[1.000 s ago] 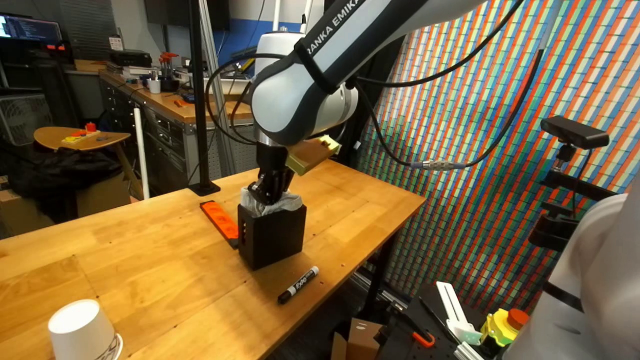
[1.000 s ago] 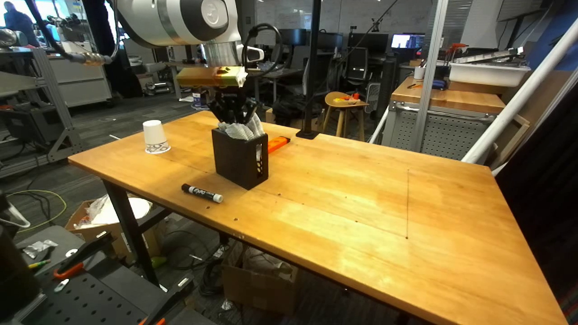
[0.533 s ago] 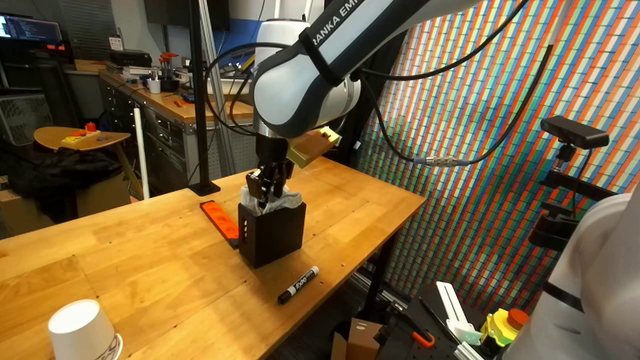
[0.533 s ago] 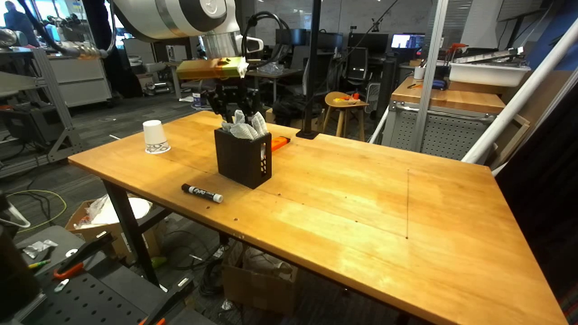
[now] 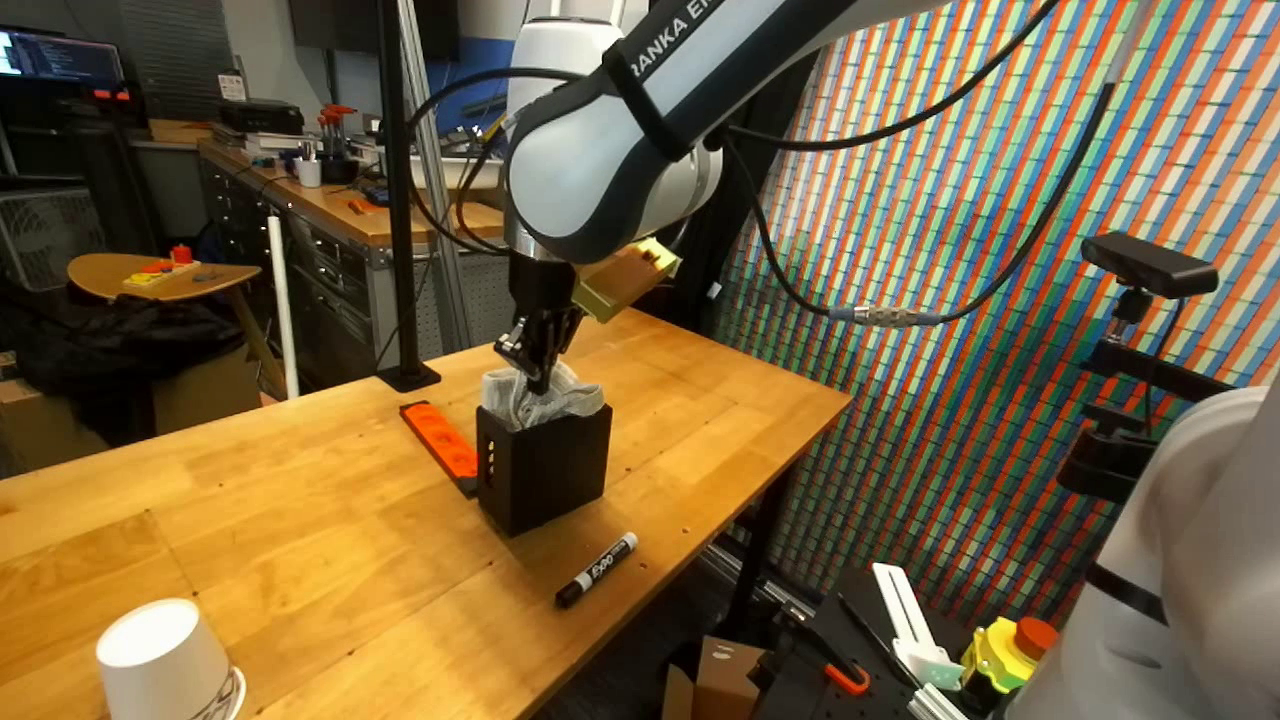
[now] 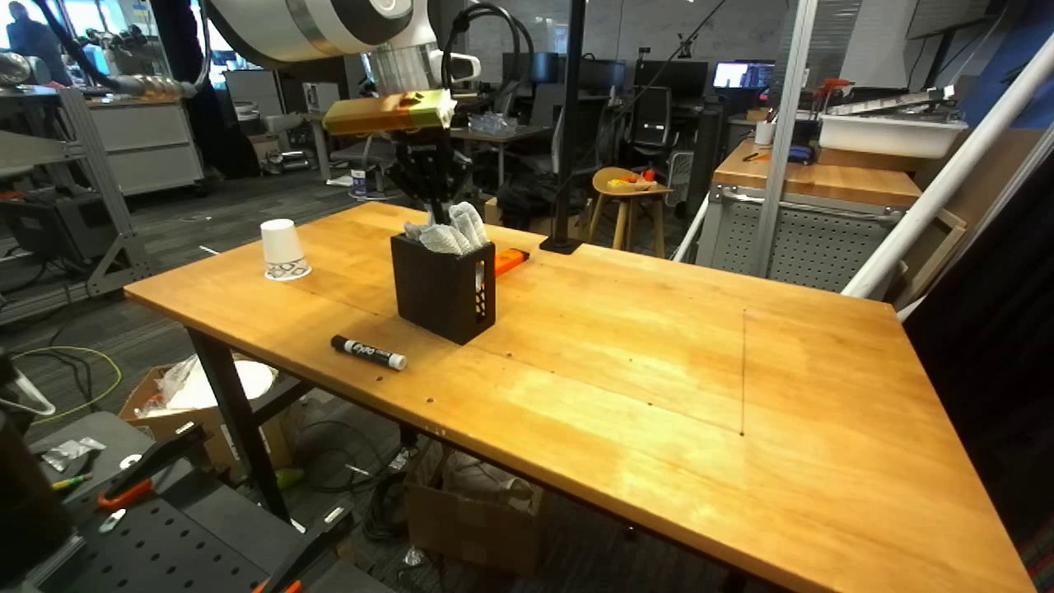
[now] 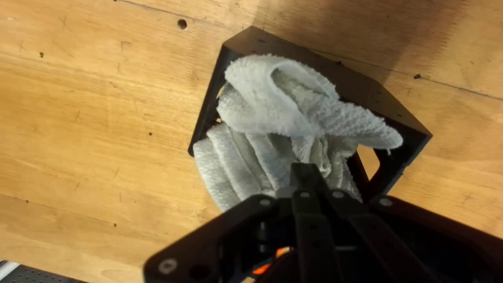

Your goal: Put the towel inside the box

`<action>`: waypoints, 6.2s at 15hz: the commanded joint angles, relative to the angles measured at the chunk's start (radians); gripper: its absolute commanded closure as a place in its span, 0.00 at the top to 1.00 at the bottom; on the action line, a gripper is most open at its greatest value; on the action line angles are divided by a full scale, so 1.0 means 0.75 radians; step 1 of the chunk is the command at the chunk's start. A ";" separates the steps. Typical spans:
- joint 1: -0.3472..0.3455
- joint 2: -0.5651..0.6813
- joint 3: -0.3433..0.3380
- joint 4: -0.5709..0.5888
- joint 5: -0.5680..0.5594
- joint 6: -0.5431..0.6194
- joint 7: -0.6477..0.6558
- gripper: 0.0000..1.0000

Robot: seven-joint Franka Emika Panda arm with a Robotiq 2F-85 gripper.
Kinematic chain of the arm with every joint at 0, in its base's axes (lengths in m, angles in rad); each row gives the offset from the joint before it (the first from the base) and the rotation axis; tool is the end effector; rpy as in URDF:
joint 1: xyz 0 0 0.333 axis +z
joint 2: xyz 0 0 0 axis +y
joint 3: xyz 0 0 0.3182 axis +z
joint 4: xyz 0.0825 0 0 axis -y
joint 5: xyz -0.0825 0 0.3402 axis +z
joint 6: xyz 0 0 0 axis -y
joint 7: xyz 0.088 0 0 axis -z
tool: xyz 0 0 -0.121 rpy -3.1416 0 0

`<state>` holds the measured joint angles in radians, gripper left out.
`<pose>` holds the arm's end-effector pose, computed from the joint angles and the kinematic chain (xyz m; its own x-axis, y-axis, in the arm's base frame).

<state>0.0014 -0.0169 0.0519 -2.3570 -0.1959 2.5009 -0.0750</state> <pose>0.4845 0.0255 0.3698 0.9500 0.2802 0.1380 0.2594 -0.9538 0.1515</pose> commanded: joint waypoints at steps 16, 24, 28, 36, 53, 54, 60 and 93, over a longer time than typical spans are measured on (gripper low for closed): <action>0.010 0.062 -0.017 0.161 -0.049 0.099 -0.003 0.01; 0.001 0.111 -0.043 0.145 -0.057 0.098 0.000 0.03; 0.003 0.065 -0.062 0.143 -0.102 0.066 0.039 0.03; 0.010 -0.064 -0.046 -0.018 -0.126 0.050 0.115 0.03; 0.024 -0.119 -0.016 -0.160 -0.094 0.021 0.151 0.03; 0.028 -0.116 -0.012 -0.162 -0.094 0.017 0.151 0.03; 0.050 -0.088 0.018 -0.148 -0.099 -0.007 0.153 0.03; 0.074 0.097 -0.033 0.041 -0.235 -0.139 0.588 0.03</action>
<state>0.0427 0.0666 0.0464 -2.3555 -0.2947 2.4634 0.2316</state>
